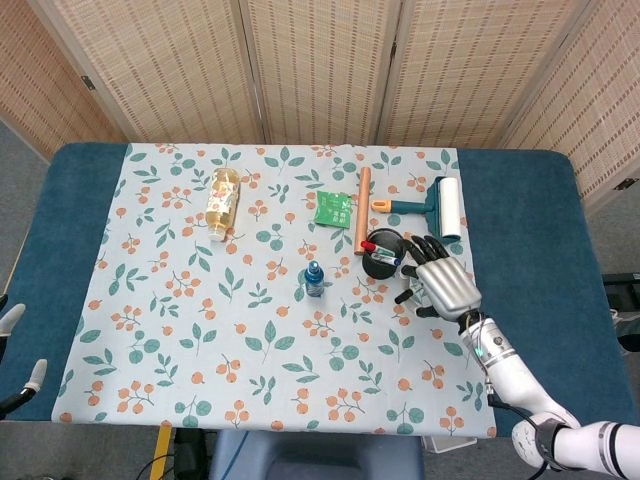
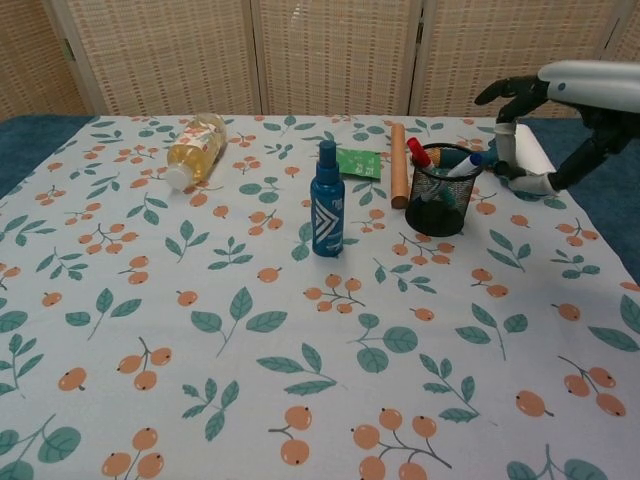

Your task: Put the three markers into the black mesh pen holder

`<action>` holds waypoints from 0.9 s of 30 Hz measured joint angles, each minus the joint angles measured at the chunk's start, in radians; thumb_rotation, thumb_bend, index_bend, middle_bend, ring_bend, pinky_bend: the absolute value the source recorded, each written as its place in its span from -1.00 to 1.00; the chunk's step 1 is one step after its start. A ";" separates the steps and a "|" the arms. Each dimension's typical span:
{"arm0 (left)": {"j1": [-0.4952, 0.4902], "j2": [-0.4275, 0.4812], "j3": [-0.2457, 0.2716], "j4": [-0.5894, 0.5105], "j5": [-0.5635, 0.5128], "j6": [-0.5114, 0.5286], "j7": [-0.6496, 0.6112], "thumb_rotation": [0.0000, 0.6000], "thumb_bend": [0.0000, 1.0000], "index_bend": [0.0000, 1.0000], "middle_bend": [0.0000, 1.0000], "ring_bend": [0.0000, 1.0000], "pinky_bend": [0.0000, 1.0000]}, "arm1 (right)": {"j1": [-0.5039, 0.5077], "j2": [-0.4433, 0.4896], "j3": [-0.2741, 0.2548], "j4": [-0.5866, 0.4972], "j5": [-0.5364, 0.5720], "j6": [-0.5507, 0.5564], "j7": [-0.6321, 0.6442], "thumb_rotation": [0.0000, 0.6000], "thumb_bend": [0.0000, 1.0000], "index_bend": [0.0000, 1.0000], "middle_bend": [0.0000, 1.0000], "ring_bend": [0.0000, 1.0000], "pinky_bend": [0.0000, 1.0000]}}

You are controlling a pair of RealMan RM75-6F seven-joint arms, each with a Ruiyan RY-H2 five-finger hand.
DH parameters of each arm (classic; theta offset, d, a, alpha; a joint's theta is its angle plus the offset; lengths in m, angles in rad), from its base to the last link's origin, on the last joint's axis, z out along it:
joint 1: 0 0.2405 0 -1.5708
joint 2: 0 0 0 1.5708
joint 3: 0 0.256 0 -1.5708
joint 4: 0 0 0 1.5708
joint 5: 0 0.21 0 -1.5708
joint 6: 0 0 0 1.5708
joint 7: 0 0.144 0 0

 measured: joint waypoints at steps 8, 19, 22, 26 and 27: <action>-0.001 0.002 -0.004 0.002 -0.011 -0.003 -0.009 1.00 -0.15 -1.00 -0.96 -0.98 -0.46 | -0.016 -0.039 0.105 0.029 -0.001 0.004 0.332 1.00 -0.38 0.17 -0.89 -1.00 -1.00; 0.001 0.010 -0.005 0.007 -0.013 0.002 -0.033 1.00 -0.15 -1.00 -0.96 -0.98 -0.46 | 0.027 -0.227 0.238 0.264 0.066 -0.041 0.593 1.00 -0.38 0.17 -0.89 -1.00 -1.00; 0.003 0.013 -0.007 0.009 -0.016 0.007 -0.039 1.00 -0.15 -1.00 -0.96 -0.98 -0.46 | 0.041 -0.273 0.246 0.338 0.077 -0.063 0.621 1.00 -0.38 0.17 -0.89 -1.00 -1.00; 0.006 0.017 -0.010 0.012 -0.022 0.013 -0.048 1.00 -0.15 -1.00 -0.96 -0.98 -0.46 | 0.049 -0.320 0.244 0.418 0.081 -0.081 0.638 1.00 -0.38 0.17 -0.89 -1.00 -1.00; 0.007 0.017 -0.010 0.011 -0.022 0.014 -0.050 1.00 -0.15 -1.00 -0.96 -0.98 -0.46 | 0.049 -0.332 0.242 0.440 0.081 -0.084 0.642 1.00 -0.38 0.17 -0.89 -1.00 -1.00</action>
